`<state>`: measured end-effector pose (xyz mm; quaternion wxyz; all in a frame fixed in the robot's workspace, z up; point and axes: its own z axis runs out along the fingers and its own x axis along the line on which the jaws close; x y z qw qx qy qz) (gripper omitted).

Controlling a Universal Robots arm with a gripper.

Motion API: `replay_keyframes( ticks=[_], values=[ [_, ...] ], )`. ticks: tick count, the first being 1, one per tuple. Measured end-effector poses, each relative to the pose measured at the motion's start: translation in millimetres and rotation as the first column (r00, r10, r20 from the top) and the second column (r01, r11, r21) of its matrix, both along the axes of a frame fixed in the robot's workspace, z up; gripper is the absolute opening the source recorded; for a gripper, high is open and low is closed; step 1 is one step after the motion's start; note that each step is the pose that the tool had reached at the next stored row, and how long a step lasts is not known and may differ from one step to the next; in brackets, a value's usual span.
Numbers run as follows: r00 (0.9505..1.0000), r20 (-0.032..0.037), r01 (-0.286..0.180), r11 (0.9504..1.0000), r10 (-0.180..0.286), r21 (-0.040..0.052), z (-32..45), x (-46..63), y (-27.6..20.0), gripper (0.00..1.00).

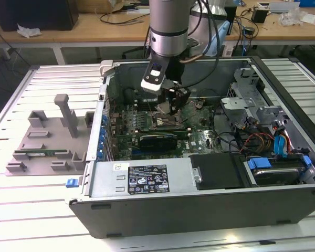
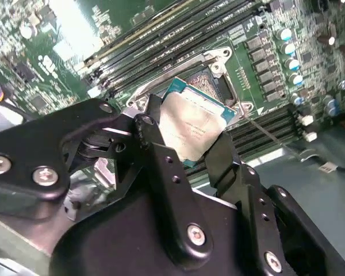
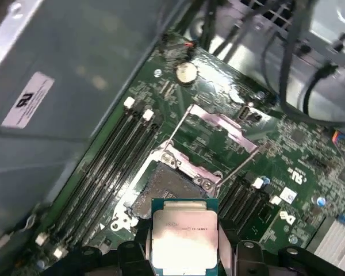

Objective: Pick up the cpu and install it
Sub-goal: 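Place the cpu into insertion slot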

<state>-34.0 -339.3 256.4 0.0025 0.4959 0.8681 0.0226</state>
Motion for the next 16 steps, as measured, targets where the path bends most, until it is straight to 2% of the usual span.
replay_keyframes(
  ticks=[1, 4, 6, 7, 9, 12, 14, 15, 16],
  values=[
    [0.9988, 0.0000, 0.049, 0.9988, -0.049, 0.0000, -0.2, 0.0, 0.0, 0.55],
    [0.9926, 0.0000, 0.121, 0.9926, -0.121, -0.0001, -0.4, 0.0, 0.0, 0.55],
    [0.9827, 0.0000, 0.185, 0.9827, -0.185, 0.0000, -0.7, 0.0, 0.0, 0.55],
    [0.9758, 0.0000, 0.219, 0.9758, -0.219, 0.0000, -0.8, 0.0, 0.0, 0.55],
    [0.9679, 0.0000, 0.251, 0.9679, -0.251, 0.0000, -0.8, 0.0, 0.0, 0.55],
    [0.9396, 0.0000, 0.342, 0.9396, -0.342, 0.0000, -1.1, 0.0, 0.0, 0.55],
    [0.9258, 0.0000, 0.378, 0.9258, -0.378, -0.0001, -1.2, 0.0, 0.0, 0.55],
    [0.9108, -0.0001, 0.413, 0.9108, -0.413, -0.0001, -1.5, 0.0, 0.0, 0.55],
    [0.8991, 0.0000, 0.438, 0.8991, -0.438, -0.0001, -1.7, 0.0, 0.0, 0.55]
  ],
)
